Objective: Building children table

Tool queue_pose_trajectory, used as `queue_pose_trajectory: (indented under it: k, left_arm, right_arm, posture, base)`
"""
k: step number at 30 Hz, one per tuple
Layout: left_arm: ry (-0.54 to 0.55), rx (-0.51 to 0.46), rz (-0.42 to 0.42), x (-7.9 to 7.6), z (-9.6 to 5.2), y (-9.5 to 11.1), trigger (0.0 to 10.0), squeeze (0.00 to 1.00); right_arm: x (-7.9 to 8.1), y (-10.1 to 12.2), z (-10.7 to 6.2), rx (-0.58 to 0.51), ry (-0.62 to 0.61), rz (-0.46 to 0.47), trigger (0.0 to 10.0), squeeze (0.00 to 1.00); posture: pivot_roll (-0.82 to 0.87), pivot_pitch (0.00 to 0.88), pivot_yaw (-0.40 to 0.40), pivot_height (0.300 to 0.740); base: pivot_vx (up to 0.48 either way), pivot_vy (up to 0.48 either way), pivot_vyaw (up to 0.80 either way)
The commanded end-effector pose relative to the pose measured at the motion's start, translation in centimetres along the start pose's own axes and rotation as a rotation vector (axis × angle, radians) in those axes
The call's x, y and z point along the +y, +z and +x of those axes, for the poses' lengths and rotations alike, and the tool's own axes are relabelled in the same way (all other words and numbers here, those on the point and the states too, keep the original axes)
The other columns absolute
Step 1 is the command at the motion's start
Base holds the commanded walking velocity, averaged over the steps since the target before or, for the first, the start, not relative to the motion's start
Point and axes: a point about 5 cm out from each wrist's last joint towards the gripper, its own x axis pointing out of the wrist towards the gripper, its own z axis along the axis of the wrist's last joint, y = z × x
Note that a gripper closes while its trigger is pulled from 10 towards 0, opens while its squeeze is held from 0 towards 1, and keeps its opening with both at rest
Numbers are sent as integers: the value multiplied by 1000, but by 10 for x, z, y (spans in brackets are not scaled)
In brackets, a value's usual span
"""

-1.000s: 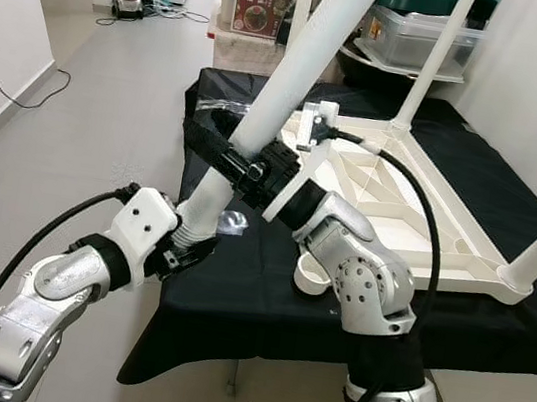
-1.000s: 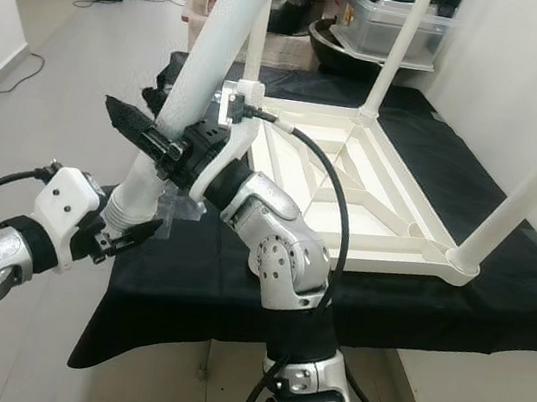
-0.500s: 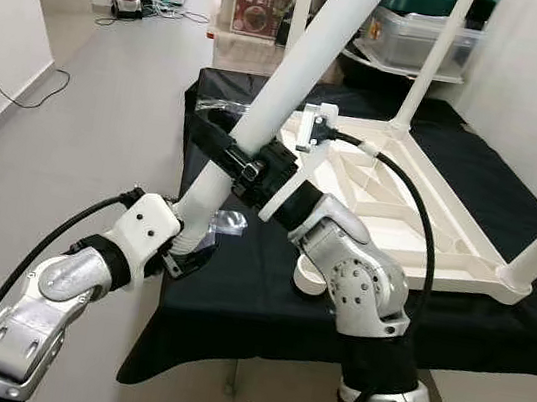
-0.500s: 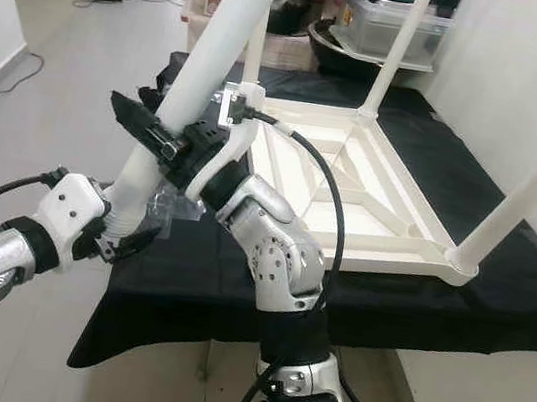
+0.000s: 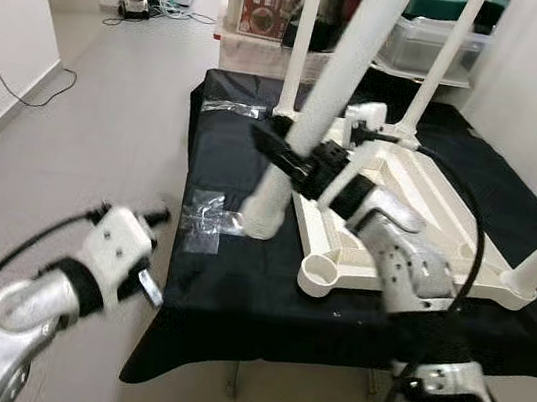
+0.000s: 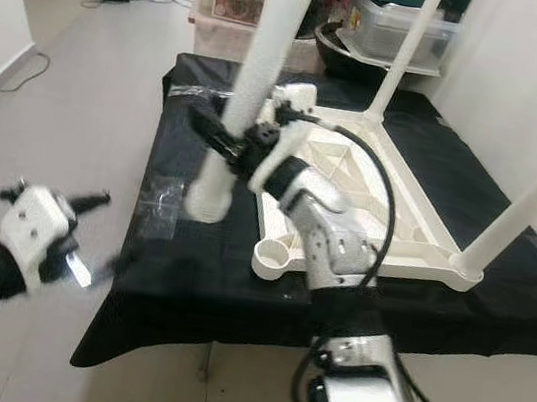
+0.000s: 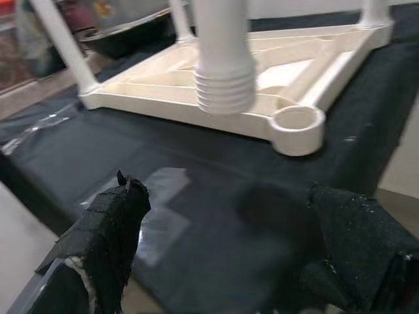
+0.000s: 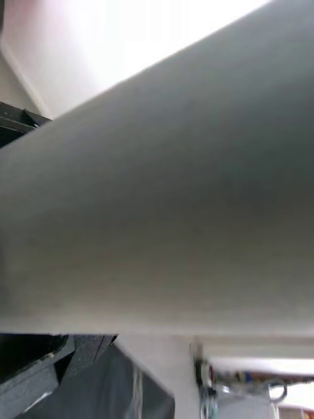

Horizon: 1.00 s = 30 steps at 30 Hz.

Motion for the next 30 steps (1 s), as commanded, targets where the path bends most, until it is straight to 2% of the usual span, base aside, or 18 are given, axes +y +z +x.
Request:
queue_pose_trajectory:
  k: [1,3,6,8,9,12,18,24,30]
  left_arm:
    - [-9,15,-6,-4,-2,-2,10000,0]
    - [13,14,-30,-5,-5,-4,10000,0]
    - [19,13,-40,-5,-6,-3,10000,0]
    - [99,9,-53,2,-12,-2,10000,0]
    - [99,9,-53,2,-12,-2,10000,0]
    - [261,24,-65,21,-23,-4,10000,0]
    - [407,14,-75,37,-34,-3,10000,0]
    - [446,5,-90,38,-38,-2,10000,0]
    - [462,10,-97,37,-40,-3,10000,0]
  right_arm:
    - [-8,6,-2,-5,-18,-70,0,0]
    - [-21,3,-9,28,-73,-126,0,0]
    - [-26,2,-11,35,-93,-141,0,0]
    - [-33,-6,-18,70,-126,-214,0,0]
    - [-33,-6,-18,70,-126,-214,0,0]
    - [-24,-26,-27,131,-26,-314,0,0]
    - [-14,-42,-34,190,97,-378,0,0]
    - [-16,-46,-36,211,139,-414,0,0]
    - [-16,-46,-41,217,186,-410,0,0]
  posture:
    - [117,0,-99,740]
    - [112,0,-99,740]
    - [112,0,-99,740]
    - [116,0,-96,740]
    - [116,0,-96,740]
    - [124,0,-99,740]
    - [130,0,-102,740]
    - [133,0,-104,740]
    - [140,0,-111,740]
  base:
    - [0,0,0]
    - [0,0,0]
    - [0,0,0]
    - [0,0,0]
    - [0,0,0]
    - [0,0,0]
    - [0,0,0]
    - [0,0,0]
    - [0,0,0]
